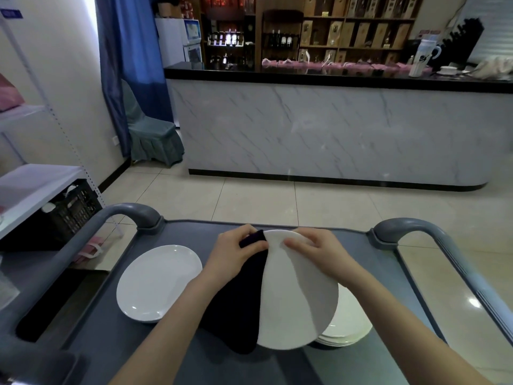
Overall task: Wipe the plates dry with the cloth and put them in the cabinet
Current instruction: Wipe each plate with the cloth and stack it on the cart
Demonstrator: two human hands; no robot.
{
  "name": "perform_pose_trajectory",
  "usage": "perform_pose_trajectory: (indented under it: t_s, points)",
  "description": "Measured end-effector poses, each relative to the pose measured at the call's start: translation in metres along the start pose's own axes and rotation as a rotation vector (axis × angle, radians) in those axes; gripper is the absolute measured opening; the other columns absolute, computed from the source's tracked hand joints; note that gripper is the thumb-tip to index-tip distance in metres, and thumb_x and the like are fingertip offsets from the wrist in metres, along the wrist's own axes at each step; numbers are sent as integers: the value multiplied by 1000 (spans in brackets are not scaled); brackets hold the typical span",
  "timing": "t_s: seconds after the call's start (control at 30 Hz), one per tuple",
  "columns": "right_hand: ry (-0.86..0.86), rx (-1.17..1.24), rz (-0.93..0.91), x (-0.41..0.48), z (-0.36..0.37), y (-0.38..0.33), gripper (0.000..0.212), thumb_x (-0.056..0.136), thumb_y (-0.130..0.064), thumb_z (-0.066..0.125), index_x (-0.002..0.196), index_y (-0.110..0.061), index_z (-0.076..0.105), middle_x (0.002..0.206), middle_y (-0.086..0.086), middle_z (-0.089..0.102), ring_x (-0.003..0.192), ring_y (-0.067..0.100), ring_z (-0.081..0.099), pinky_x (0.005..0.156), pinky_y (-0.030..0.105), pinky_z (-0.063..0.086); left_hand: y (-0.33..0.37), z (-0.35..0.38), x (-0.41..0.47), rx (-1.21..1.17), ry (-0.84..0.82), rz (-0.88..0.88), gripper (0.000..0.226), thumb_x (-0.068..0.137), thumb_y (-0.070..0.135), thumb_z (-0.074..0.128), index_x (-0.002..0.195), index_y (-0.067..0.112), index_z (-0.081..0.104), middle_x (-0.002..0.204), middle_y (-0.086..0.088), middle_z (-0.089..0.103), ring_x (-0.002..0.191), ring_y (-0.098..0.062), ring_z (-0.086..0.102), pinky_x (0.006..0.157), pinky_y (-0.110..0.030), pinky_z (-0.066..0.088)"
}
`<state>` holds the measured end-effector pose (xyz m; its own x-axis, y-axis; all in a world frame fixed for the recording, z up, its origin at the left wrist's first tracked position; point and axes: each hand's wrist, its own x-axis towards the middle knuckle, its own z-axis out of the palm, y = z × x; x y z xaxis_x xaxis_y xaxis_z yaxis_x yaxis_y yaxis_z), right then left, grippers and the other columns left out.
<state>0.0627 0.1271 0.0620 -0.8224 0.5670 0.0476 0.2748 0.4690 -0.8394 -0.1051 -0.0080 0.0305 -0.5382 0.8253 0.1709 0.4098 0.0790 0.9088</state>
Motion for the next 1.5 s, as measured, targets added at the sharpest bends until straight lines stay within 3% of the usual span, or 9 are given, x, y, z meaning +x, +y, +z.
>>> perform_pose_trajectory:
  t_s: [0.17, 0.33, 0.53, 0.7, 0.87, 1.03, 1.23, 1.37, 1.5]
  points:
    - [280, 337, 52, -12, 13, 7, 23, 94, -29, 67, 73, -34, 74, 66, -16, 65, 59, -2, 56, 54, 12, 41, -14, 0, -5, -41, 241, -105, 16, 86, 36, 72, 78, 24, 64, 72, 10, 66, 64, -1, 56, 60, -16, 42]
    - [582, 684, 268, -17, 37, 13, 19, 95, -34, 63, 81, -26, 74, 70, -10, 68, 62, 6, 60, 57, 20, 51, -31, 16, -20, -164, 455, -281, 23, 92, 37, 65, 79, 18, 59, 68, 13, 65, 62, 1, 58, 54, -11, 42]
    - [426, 470, 148, -14, 16, 17, 20, 96, -32, 64, 79, -28, 73, 68, -11, 68, 59, 1, 60, 52, 13, 45, -26, 4, -14, -128, 372, -155, 19, 89, 32, 70, 79, 18, 62, 75, 8, 67, 62, 0, 57, 56, -12, 43]
    - [121, 235, 78, -7, 9, 10, 17, 95, -35, 65, 86, -27, 76, 73, -11, 68, 65, 4, 58, 59, 19, 44, -6, -4, 1, 46, 97, -18, 14, 84, 31, 75, 77, 31, 64, 72, 17, 65, 65, 3, 55, 61, -10, 41]
    - [307, 380, 96, -8, 11, 12, 27, 87, -42, 67, 81, -16, 73, 70, -4, 63, 63, 10, 55, 59, 26, 42, -8, -9, -3, -92, 105, -32, 9, 92, 33, 67, 97, 39, 63, 90, 24, 69, 84, 7, 63, 70, -6, 44]
    - [514, 665, 196, -19, 28, 20, 18, 95, -36, 63, 84, -30, 75, 73, -11, 71, 63, 2, 63, 54, 17, 50, -18, -5, -18, -346, 166, -152, 33, 89, 25, 70, 116, 41, 60, 109, 22, 69, 100, 2, 65, 84, -24, 52]
    - [216, 339, 42, -16, -3, 17, 10, 93, -31, 70, 98, -40, 67, 89, -8, 75, 74, 3, 66, 60, 13, 48, -8, -12, -11, -240, 104, -27, 22, 85, 15, 74, 102, 29, 70, 97, 13, 74, 90, -3, 68, 75, -12, 49]
    - [-85, -7, -32, 0, -11, 3, 8, 93, -30, 69, 100, -26, 71, 91, -12, 71, 82, 3, 63, 74, 22, 49, 1, -8, -3, -50, -87, 20, 16, 82, 18, 78, 97, 20, 72, 89, 5, 73, 87, -13, 67, 80, -24, 50]
    - [-24, 81, -1, 3, -4, 5, 20, 98, -31, 61, 88, -17, 71, 76, -12, 64, 71, 5, 56, 67, 24, 43, -2, -5, -2, -76, -54, -12, 9, 84, 21, 77, 92, 21, 72, 86, 0, 72, 80, -14, 65, 78, -28, 50]
